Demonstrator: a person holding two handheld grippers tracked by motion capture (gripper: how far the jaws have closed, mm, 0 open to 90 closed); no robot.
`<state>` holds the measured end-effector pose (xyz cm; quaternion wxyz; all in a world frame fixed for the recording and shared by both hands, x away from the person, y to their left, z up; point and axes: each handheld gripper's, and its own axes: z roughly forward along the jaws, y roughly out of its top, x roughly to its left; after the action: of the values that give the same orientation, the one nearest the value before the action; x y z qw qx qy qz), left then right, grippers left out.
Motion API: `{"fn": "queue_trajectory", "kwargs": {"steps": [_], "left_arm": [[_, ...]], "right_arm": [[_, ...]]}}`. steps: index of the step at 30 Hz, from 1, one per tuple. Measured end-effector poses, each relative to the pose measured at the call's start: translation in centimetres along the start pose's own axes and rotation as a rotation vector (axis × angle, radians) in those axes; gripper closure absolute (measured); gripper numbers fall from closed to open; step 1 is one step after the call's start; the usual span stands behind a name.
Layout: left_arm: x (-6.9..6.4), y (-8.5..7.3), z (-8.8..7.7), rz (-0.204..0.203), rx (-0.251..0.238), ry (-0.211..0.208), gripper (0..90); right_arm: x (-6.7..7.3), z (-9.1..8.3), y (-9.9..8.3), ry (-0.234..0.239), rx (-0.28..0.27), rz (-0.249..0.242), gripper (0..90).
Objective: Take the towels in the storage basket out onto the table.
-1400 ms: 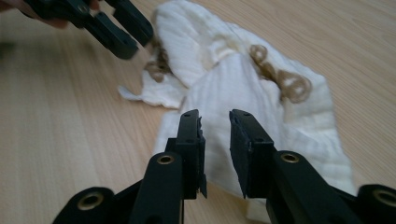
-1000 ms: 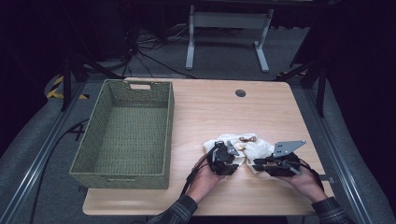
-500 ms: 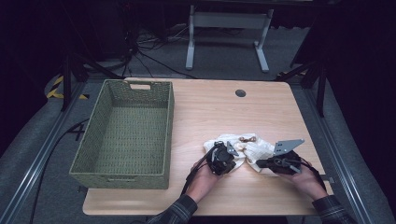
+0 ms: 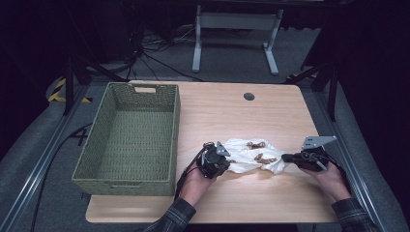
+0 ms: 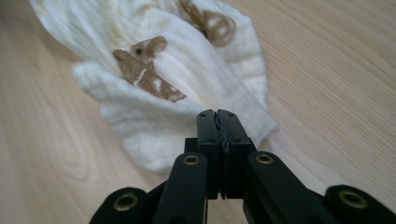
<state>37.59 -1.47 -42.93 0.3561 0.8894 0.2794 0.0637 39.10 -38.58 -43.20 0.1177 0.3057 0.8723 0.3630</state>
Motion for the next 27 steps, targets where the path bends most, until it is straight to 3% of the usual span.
{"fn": "queue_trajectory", "kwargs": {"steps": [2, 8, 11, 14, 23, 27], "left_arm": [[0.5, -0.2, -0.2, -0.029, 0.014, 0.016, 89.7], [0.9, -0.5, 0.6, -0.035, 0.032, 0.003, 89.7], [0.6, -0.5, 0.7, -0.029, 0.032, -0.010, 89.5], [0.5, -0.5, 0.8, -0.030, 0.039, -0.012, 89.5], [0.5, -0.6, 1.0, -0.027, 0.059, -0.024, 89.5], [0.5, -0.6, 1.0, -0.031, 0.060, -0.026, 89.6]], "right_arm": [[-0.8, 0.3, -0.3, -0.026, 0.020, 0.016, 89.2], [-1.2, 0.1, -0.6, -0.034, 0.011, 0.033, 85.9], [-0.6, -0.9, -0.3, -0.018, -0.035, 0.031, 78.9], [0.3, -1.5, -0.3, 0.011, -0.063, 0.018, 78.2], [2.7, -1.9, -1.7, 0.062, -0.041, -0.014, 77.3], [3.5, -1.2, -2.1, 0.087, 0.002, -0.041, 75.6]]}}
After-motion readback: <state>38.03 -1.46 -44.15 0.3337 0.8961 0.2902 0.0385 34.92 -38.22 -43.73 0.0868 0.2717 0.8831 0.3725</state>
